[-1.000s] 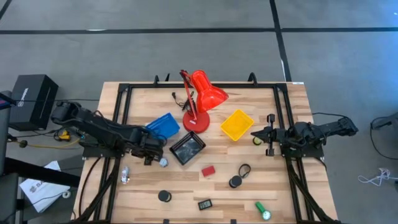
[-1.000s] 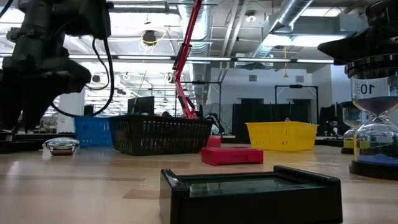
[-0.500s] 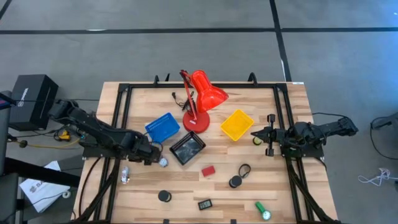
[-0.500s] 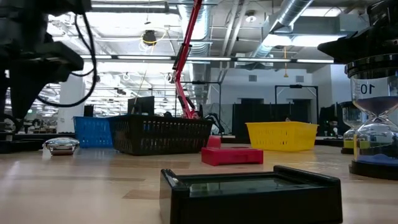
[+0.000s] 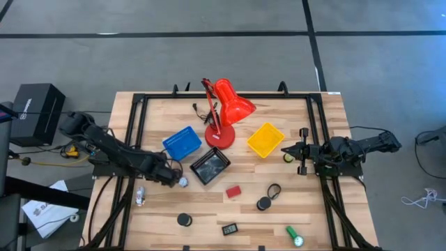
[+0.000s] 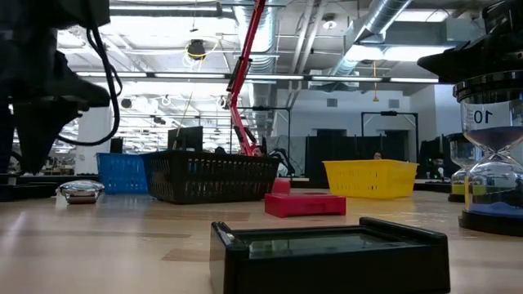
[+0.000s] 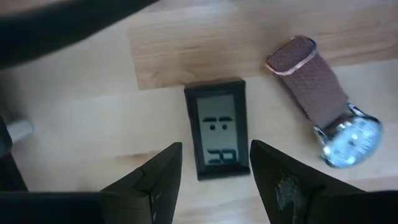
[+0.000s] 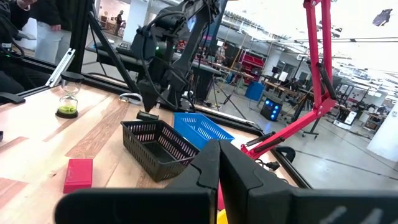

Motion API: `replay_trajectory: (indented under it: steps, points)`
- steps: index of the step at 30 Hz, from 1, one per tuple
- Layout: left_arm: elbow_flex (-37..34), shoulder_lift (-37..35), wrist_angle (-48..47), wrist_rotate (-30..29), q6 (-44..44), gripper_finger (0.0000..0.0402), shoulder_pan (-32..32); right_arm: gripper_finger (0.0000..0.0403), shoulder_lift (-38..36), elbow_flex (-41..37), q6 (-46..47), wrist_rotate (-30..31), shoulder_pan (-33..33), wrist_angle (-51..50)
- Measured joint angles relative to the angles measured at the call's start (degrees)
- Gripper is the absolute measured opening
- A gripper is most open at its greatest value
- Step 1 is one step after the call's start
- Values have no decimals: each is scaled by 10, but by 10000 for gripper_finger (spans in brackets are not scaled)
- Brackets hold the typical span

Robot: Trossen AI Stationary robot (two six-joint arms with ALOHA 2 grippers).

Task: Pick & Place Office items
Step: Put the right black timer into the blue bin

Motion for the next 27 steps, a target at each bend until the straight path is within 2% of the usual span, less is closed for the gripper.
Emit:
replay_trajectory:
  steps: [11,23,27]
  points:
    - [-2,57,19,0,17,186,0,0,0,0,0,0,0,1]
    - [-1,35,24,-10,33,185,-1,0,0,0,0,1,0,2]
    - [-13,38,40,-7,43,173,-1,0,0,0,0,1,0,2]
